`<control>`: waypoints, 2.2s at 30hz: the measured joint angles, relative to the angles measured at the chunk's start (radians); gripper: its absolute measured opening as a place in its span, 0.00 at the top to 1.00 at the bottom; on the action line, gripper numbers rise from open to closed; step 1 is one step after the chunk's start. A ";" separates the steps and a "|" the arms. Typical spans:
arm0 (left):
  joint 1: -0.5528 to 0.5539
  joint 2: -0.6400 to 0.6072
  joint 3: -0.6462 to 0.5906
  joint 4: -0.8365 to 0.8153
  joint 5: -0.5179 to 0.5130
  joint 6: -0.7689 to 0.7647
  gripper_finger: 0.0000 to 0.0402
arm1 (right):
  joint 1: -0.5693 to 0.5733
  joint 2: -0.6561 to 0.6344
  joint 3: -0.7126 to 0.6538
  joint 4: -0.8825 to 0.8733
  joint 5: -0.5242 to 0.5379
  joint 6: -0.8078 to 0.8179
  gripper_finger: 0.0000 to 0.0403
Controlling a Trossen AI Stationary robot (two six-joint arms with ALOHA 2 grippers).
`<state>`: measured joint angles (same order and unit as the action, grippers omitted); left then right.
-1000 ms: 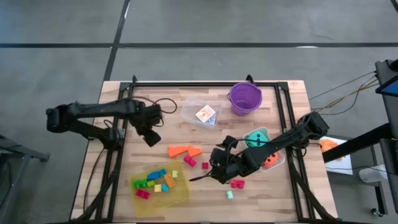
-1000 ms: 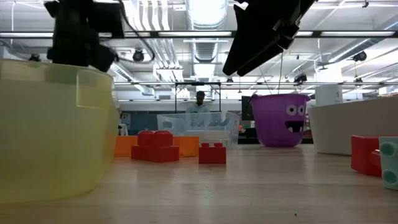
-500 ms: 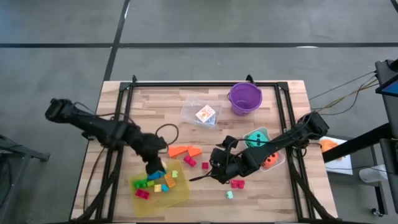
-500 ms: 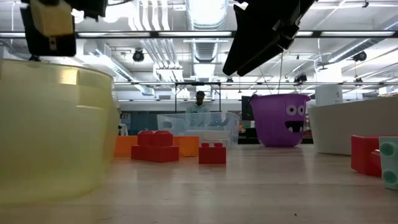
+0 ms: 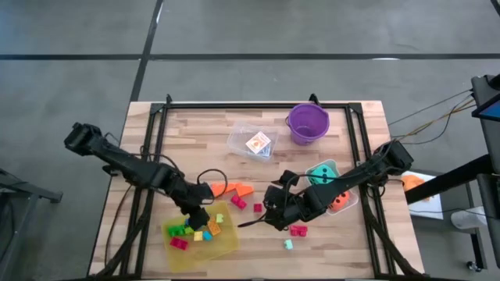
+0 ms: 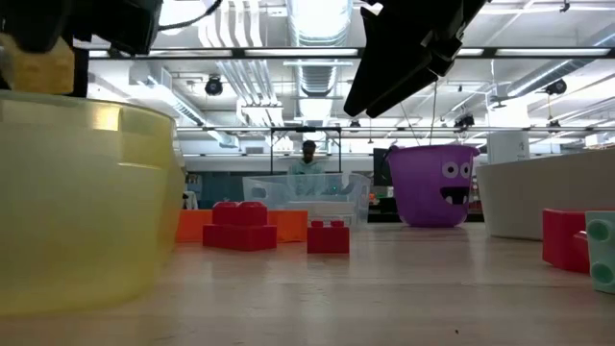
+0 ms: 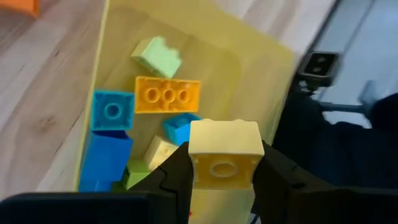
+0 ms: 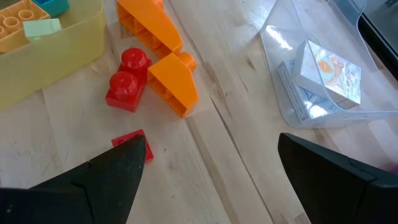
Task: Pick & Place Toys
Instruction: Put the yellow game piece into the yellow bin
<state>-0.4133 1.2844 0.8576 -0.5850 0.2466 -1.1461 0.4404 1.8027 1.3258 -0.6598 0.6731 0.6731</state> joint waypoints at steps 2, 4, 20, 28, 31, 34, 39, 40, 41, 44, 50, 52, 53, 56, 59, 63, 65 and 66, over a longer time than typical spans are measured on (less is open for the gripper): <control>0.003 0.033 0.021 -0.021 0.007 0.000 0.72 | 0.000 0.000 0.000 0.000 0.000 0.000 0.11; 0.003 0.066 0.054 -0.051 0.011 0.011 0.72 | 0.000 0.000 0.000 0.000 0.000 0.000 0.11; -0.016 0.405 0.347 -0.404 0.015 0.288 0.72 | 0.000 0.000 0.000 -0.012 0.000 0.000 0.11; -0.093 0.420 0.346 -0.404 0.099 0.303 0.72 | 0.000 0.000 0.000 -0.015 0.000 -0.001 0.11; -0.142 0.419 0.343 -0.388 0.101 0.308 0.72 | 0.000 0.000 0.000 -0.014 0.000 -0.001 0.11; -0.183 0.419 0.324 -0.336 0.106 0.309 0.72 | 0.000 0.000 0.000 -0.014 0.000 0.000 0.11; -0.204 0.419 0.320 -0.281 0.105 0.294 0.72 | 0.000 0.000 0.000 -0.011 0.000 0.000 0.11; -0.203 0.419 0.320 -0.272 0.105 0.283 0.72 | 0.000 0.000 0.000 -0.011 0.000 0.000 0.11; -0.203 0.419 0.320 -0.265 0.105 0.277 0.72 | 0.000 0.000 0.000 -0.011 0.000 0.000 0.11; -0.203 0.428 0.320 -0.256 0.101 0.275 0.72 | 0.000 0.000 0.000 -0.011 0.000 0.000 0.11; -0.204 0.501 0.320 -0.253 0.162 0.276 0.72 | 0.000 0.000 0.000 -0.011 0.000 0.000 0.11; -0.206 0.521 0.320 -0.253 0.179 0.280 0.72 | 0.000 0.000 0.000 -0.011 0.000 0.000 0.11; -0.209 0.526 0.320 -0.253 0.182 0.283 0.72 | 0.000 0.000 0.000 -0.011 0.000 0.000 0.11; -0.215 0.547 0.320 -0.249 0.187 0.301 0.72 | 0.000 0.000 0.000 -0.013 -0.001 0.000 0.11; -0.224 0.565 0.320 -0.245 0.188 0.306 0.72 | 0.000 0.000 0.000 -0.014 -0.001 0.000 0.11; -0.231 0.588 0.314 -0.245 0.192 0.317 0.72 | 0.000 0.000 0.000 -0.014 -0.001 0.000 0.11; -0.230 0.597 0.314 -0.244 0.192 0.330 0.72 | 0.000 0.000 0.000 -0.014 -0.001 0.000 0.11; -0.230 0.604 0.314 -0.243 0.192 0.333 0.72 | 0.000 0.000 0.000 -0.014 -0.001 0.000 0.11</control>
<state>-0.6437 1.8880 1.1721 -0.8275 0.4381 -0.8132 0.4404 1.8028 1.3254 -0.6739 0.6724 0.6730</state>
